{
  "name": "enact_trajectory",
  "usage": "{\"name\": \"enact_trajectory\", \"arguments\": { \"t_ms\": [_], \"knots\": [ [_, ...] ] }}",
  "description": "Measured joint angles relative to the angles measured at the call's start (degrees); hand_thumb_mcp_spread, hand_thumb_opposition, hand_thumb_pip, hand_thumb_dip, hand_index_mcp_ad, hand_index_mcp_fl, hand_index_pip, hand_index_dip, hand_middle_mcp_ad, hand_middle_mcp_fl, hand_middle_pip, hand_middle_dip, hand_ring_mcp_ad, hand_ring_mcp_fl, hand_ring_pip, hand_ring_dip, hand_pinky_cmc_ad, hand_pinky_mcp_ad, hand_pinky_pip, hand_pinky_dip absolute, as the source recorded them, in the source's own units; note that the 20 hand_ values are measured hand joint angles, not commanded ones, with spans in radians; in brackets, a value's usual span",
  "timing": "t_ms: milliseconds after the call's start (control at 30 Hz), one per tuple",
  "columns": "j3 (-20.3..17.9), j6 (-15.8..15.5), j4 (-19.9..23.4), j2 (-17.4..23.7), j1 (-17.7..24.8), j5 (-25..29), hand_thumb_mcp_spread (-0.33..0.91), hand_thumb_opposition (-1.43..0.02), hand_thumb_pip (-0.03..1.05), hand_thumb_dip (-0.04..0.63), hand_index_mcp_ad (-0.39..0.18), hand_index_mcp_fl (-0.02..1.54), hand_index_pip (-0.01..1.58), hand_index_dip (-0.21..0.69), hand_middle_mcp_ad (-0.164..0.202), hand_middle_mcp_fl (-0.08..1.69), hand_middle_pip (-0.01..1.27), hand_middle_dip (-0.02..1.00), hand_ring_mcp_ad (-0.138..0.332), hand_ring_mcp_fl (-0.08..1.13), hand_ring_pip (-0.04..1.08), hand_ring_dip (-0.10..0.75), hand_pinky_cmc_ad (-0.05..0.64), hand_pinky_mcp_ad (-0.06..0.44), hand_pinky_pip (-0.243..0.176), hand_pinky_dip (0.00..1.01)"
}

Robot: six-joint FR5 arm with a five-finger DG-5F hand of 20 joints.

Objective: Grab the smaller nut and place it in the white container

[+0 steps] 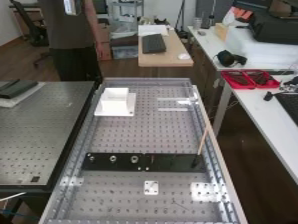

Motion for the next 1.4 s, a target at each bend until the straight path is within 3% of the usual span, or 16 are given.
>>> {"name": "enact_trajectory", "arguments": {
  "t_ms": [67, 167, 200, 367, 500, 600, 900, 1400],
  "knots": [
    [-0.1, 0.1, 0.0, 0.0, 0.0, 0.0, -0.01, 0.00, 0.02, 0.000, 0.019, 0.00, 0.01, 0.016, 0.073, 0.02, 0.02, 0.03, 0.068, 0.00, 0.01, 0.016, 0.028, 0.037, -0.010, 0.02],
    [-0.2, 0.2, 0.0, 0.0, 0.0, 0.0, 0.17, -0.22, 0.37, 0.030, 0.023, 0.01, 0.02, 0.061, 0.063, 0.02, 0.05, 0.05, 0.066, 0.00, 0.03, 0.021, 0.058, 0.066, -0.010, 0.05],
    [-0.2, 0.2, 0.1, 0.1, 0.0, 0.0, 0.21, -0.31, 0.42, 0.038, 0.010, 0.00, 0.02, 0.093, 0.065, 0.02, 0.07, 0.08, 0.066, 0.00, 0.02, 0.026, 0.082, 0.103, -0.010, 0.08],
    [-0.7, 0.4, 0.3, 0.3, 0.1, 0.1, 0.21, -0.57, 0.43, 0.037, -0.002, 0.02, 0.04, 0.164, 0.063, 0.04, 0.10, 0.13, 0.115, 0.01, 0.07, 0.052, 0.251, 0.250, -0.010, 0.15],
    [-0.9, 0.5, 0.3, 0.3, 0.1, 0.3, 0.22, -0.64, 0.46, 0.037, -0.002, 0.02, 0.05, 0.216, 0.068, 0.05, 0.12, 0.18, 0.145, 0.00, 0.08, 0.086, 0.316, 0.291, -0.038, 0.20],
    [-1.1, 0.5, 0.3, 0.3, 0.2, 0.4, 0.22, -0.68, 0.47, 0.037, -0.003, 0.04, 0.05, 0.223, 0.072, 0.06, 0.12, 0.19, 0.168, 0.00, 0.09, 0.091, 0.328, 0.312, -0.044, 0.21],
    [-1.9, 0.8, 0.5, 0.5, 0.4, 0.7, 0.23, -0.71, 0.48, 0.038, 0.000, 0.04, 0.07, 0.262, 0.087, 0.06, 0.12, 0.21, 0.182, 0.00, 0.08, 0.101, 0.384, 0.330, -0.061, 0.23],
    [-3.9, 0.0, 0.8, 1.2, 0.3, 1.4, 0.21, -0.73, 0.48, 0.045, 0.000, 0.04, 0.07, 0.269, 0.087, 0.06, 0.14, 0.21, 0.183, 0.00, 0.09, 0.101, 0.401, 0.330, -0.061, 0.23]
  ]
}}
